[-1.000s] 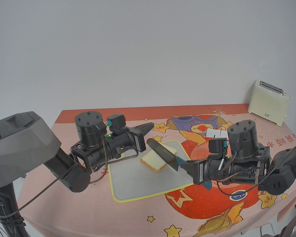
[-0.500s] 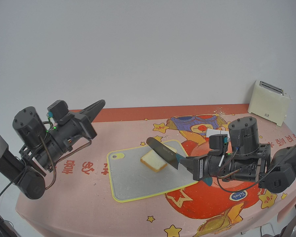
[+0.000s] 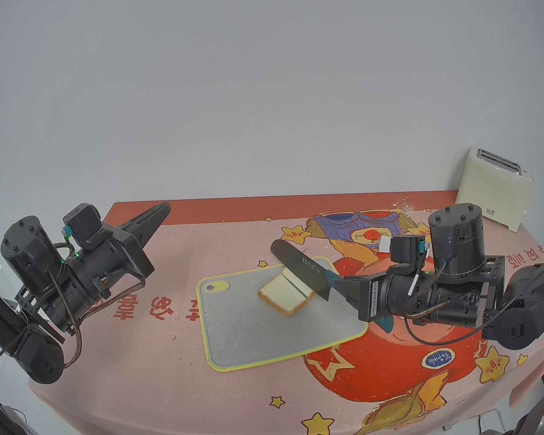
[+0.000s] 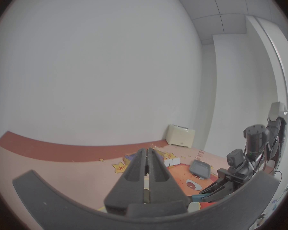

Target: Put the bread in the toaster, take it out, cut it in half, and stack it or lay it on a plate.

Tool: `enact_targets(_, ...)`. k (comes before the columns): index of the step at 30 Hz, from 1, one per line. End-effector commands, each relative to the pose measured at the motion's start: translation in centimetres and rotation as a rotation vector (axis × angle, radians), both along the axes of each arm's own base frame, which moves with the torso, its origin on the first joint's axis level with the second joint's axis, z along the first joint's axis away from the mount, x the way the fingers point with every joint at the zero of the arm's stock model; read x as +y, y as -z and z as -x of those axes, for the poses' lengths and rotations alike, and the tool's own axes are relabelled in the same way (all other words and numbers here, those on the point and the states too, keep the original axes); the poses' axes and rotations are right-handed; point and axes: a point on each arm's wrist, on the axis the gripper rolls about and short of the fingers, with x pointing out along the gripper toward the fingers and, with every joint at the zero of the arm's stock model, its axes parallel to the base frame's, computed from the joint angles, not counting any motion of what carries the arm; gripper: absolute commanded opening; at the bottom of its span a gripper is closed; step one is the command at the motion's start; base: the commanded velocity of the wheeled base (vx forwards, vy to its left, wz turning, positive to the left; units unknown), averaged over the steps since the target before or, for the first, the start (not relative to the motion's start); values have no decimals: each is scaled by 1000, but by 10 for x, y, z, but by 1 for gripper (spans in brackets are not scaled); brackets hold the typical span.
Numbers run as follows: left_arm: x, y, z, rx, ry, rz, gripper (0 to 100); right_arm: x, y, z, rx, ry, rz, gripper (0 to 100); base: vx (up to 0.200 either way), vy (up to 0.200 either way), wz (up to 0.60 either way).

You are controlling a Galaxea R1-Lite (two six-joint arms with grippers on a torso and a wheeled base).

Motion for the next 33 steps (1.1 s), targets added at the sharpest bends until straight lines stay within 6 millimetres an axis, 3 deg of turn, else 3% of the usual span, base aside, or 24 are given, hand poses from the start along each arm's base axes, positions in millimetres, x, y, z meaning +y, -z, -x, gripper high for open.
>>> enact_targets(1,0,-3,1,-22,-1,4,0,-7,-12,3,-32,12,-25,0,0,0,0)
enact_targets(5,0,-3,1,-23,-1,4,0,-15,-19,1,-59,63,-31,0,0,0,0)
enact_targets(8,1,-5,2,-30,-3,7,0,-27,-37,5,-120,130,-53,0,0,0,0)
enact_targets(12,1,-1,2,-16,-1,2,0,-33,-38,6,-130,264,-36,0,0,0,0)
enact_targets(20,-1,11,0,35,5,-14,0,-51,-24,7,-108,452,-5,0,0,0,0)
enact_targets(33,-3,13,1,40,29,-18,0,-52,-4,-8,-69,681,8,0,0,0,0)
